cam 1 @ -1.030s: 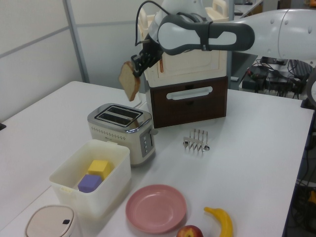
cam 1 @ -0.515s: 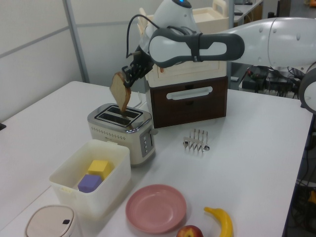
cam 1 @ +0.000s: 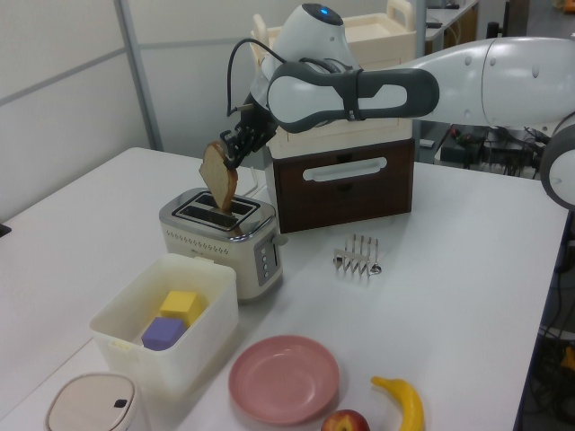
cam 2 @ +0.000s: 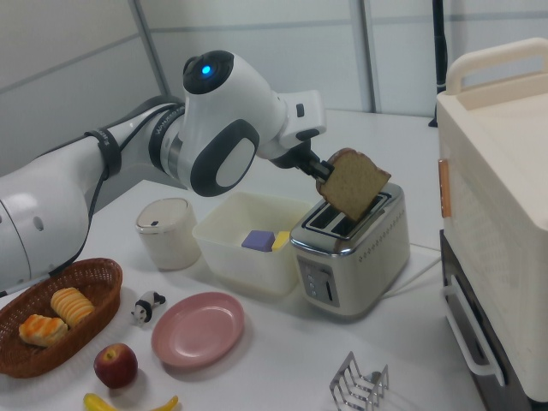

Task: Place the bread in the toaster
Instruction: 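Carry the bread slice over the toaster slot, then lower the bread into the slot and open the gripper, then raise the open gripper above the bread in the slot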

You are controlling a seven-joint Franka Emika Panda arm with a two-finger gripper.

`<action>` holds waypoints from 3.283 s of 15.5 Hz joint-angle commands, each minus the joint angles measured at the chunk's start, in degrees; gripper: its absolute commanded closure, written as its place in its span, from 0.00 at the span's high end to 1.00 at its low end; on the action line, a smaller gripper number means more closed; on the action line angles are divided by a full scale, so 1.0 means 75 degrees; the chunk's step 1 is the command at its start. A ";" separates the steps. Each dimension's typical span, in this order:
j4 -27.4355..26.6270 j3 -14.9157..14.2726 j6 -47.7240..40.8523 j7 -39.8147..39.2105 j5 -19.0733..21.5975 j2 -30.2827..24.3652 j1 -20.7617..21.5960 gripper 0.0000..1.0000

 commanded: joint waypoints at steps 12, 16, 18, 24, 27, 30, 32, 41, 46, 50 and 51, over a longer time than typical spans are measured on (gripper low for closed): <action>-0.0638 -0.0029 -0.0498 -0.0180 -0.0036 -0.0206 0.0191 0.16; -0.0568 -0.0018 -0.1106 -0.0169 0.0010 -0.0358 0.0227 0.15; -0.0556 -0.0018 -0.1225 -0.0157 0.0057 -0.0464 0.0227 0.15; -0.0544 -0.0029 -0.1166 -0.0168 0.0081 -0.0394 0.0192 0.15; -0.0544 -0.0029 -0.1155 -0.0169 0.0081 -0.0382 0.0192 0.15; -0.0544 -0.0029 -0.1143 -0.0145 0.0069 -0.0382 0.0180 0.27; -0.0544 -0.0041 -0.1143 -0.0133 0.0057 -0.0382 0.0180 0.52; -0.0439 -0.0100 -0.1061 -0.0075 0.0069 -0.0405 0.0145 0.80; -0.0462 -0.0123 -0.1049 -0.0145 0.0022 -0.0359 0.0156 0.86; -0.0462 -0.0135 -0.0956 -0.0204 -0.0025 -0.0148 0.0133 1.00; -0.0474 -0.0135 -0.0805 -0.0204 -0.0036 -0.0159 0.0063 1.00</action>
